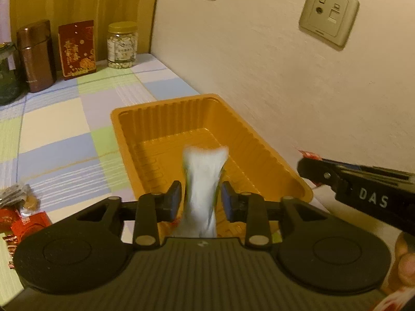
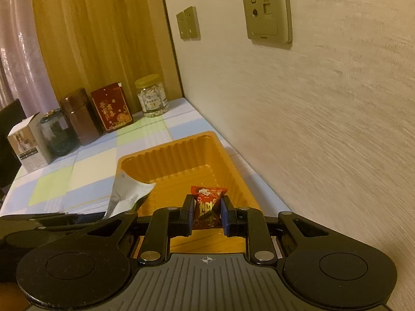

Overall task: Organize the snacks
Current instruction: 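Carry the red candy and white foil packet into the orange tray and release, then move both open tools back toward the remaining snacks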

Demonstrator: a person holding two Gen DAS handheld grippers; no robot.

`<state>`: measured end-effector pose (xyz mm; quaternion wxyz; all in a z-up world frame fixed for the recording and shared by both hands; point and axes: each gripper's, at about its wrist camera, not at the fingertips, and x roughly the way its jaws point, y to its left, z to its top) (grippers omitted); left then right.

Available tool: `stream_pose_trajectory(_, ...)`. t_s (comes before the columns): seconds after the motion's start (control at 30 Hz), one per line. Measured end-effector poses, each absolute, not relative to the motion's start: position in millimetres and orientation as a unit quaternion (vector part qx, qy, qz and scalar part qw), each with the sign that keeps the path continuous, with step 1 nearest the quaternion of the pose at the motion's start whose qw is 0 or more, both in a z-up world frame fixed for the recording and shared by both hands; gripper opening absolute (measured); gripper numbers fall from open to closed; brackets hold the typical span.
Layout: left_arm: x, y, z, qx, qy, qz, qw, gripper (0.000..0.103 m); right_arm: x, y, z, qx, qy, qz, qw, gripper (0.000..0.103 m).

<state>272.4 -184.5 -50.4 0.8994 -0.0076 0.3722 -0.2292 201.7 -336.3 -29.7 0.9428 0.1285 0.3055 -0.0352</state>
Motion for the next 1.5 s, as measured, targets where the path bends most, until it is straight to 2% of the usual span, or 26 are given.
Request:
stream_pose_trajectory(0.73,249,-109,-41,-0.058,0.369,-0.168,0.912,0.033,228,-323,-33,0.140,0.314,0.008,0.939,0.022)
stream_pose_trajectory(0.77,248,-107,-40,-0.059,0.369,-0.166,0.913,0.033,229,-323,-33,0.143,0.313,0.009,0.939,0.028)
stream_pose_trajectory(0.8,247,-105,-39,-0.059,0.368,-0.165,0.913,0.033,229,-324,-32,0.145,0.311,0.007,0.939,0.047)
stream_pose_trajectory(0.87,244,-103,-38,-0.060,0.367,-0.162,0.914,0.033,225,-326,-29,0.154,0.299,0.002,0.942,0.066)
stream_pose_trajectory(1.2,214,-82,-26,-0.061,0.363,-0.145,0.918,0.042,183,-326,-21,0.184,0.300,-0.016,0.936,0.066)
stream_pose_trajectory(1.5,179,-55,-10,-0.057,0.353,-0.123,0.926,0.050,143,-302,-12,0.163,0.294,-0.008,0.942,0.066)
